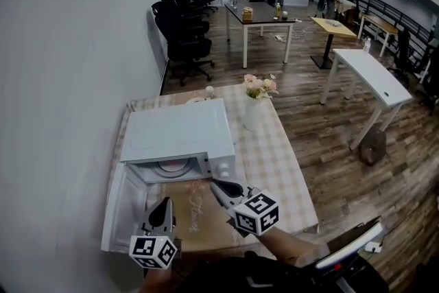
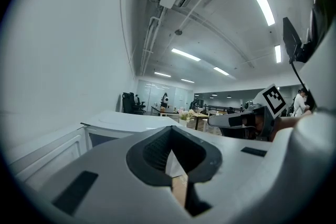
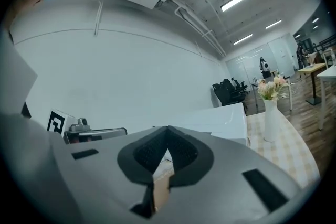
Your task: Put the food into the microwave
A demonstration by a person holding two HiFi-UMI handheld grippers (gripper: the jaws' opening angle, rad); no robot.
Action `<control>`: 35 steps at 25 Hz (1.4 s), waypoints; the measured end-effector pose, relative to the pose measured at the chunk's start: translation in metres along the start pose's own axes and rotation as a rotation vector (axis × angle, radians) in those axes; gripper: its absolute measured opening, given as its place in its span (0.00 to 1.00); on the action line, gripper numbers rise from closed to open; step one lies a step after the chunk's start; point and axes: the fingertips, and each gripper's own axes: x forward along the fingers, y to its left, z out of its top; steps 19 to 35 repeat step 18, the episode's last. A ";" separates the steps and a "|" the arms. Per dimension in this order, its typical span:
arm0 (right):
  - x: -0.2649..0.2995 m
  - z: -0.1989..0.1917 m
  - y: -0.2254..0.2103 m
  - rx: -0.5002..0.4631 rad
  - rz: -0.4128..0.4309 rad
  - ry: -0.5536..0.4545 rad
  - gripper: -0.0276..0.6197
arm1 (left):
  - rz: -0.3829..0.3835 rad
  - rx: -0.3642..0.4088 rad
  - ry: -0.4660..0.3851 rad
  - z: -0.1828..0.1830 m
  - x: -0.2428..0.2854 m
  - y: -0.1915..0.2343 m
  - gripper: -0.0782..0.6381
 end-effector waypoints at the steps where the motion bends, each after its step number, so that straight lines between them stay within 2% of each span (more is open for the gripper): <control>1: -0.001 0.000 -0.001 0.000 -0.001 0.002 0.05 | 0.001 -0.001 0.004 -0.001 0.000 -0.001 0.12; 35: -0.005 0.005 -0.007 0.000 0.013 -0.005 0.05 | 0.026 0.010 -0.009 0.006 0.001 -0.010 0.12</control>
